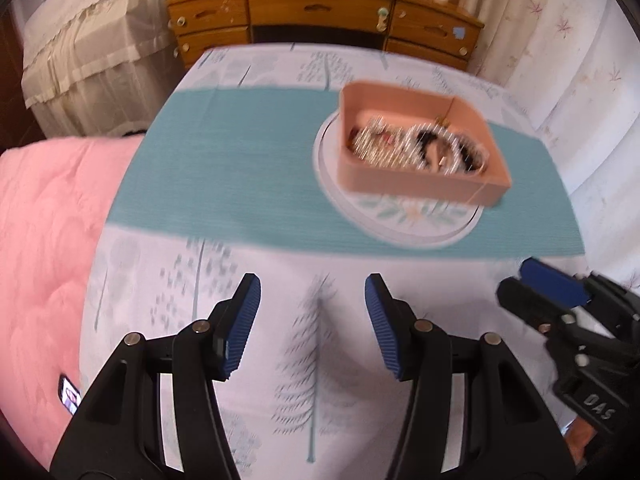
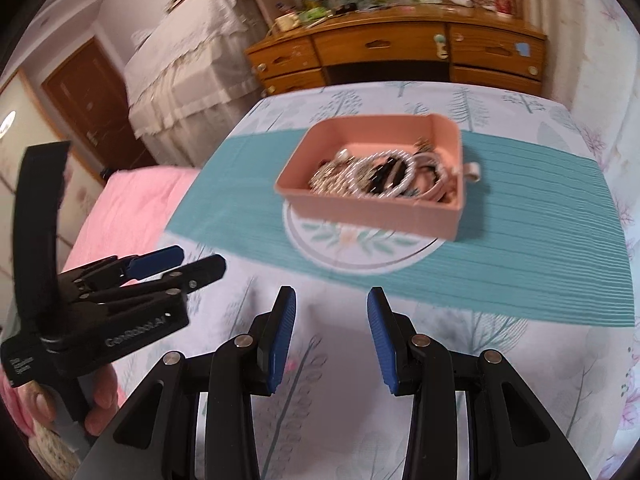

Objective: Organize jewelry
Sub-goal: 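Grasp silver ring with pink bead using right tool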

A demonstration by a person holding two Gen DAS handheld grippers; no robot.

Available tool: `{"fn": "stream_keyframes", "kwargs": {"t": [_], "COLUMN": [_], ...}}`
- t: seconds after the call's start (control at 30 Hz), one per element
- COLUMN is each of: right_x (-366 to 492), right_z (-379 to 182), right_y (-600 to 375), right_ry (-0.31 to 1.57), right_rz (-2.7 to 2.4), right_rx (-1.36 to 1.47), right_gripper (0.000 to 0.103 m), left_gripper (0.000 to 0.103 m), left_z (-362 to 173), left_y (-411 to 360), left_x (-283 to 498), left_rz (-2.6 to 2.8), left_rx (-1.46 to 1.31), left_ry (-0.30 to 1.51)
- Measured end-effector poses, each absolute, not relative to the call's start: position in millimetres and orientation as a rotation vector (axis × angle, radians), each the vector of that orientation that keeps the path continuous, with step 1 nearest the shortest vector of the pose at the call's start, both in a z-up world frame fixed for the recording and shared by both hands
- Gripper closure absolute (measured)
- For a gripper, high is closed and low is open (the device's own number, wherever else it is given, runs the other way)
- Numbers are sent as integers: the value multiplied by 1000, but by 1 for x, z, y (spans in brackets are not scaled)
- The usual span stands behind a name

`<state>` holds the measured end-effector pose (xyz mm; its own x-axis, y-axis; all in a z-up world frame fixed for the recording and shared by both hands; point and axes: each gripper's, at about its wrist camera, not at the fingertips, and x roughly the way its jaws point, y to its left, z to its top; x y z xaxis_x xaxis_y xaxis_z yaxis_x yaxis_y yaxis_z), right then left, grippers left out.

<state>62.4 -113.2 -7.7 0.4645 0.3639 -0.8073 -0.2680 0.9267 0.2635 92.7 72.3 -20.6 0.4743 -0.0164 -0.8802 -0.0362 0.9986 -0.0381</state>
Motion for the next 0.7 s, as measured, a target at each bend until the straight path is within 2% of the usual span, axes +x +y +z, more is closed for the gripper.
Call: {"fn": "stream_keyframes", "kwargs": {"t": [0.27,0.43,0.7], "right_x": [31,25,31], "right_z": [-31,-51,-78], "right_y": [-71,-49,-35], "right_ry": [1037,1070,1117], "right_rz": [473,500,497], "right_rx": [-41,-104,-139], "right_gripper": [65,66,76], "left_gripper": [52,52,52], "left_z": [-59,-65,-66], "left_y": [104,108,108], "left_x": [64,58,66], "left_rz": [75,77,48], "left_rx": [-116,-128,-132], "left_ry": [1131,1119,1115]}}
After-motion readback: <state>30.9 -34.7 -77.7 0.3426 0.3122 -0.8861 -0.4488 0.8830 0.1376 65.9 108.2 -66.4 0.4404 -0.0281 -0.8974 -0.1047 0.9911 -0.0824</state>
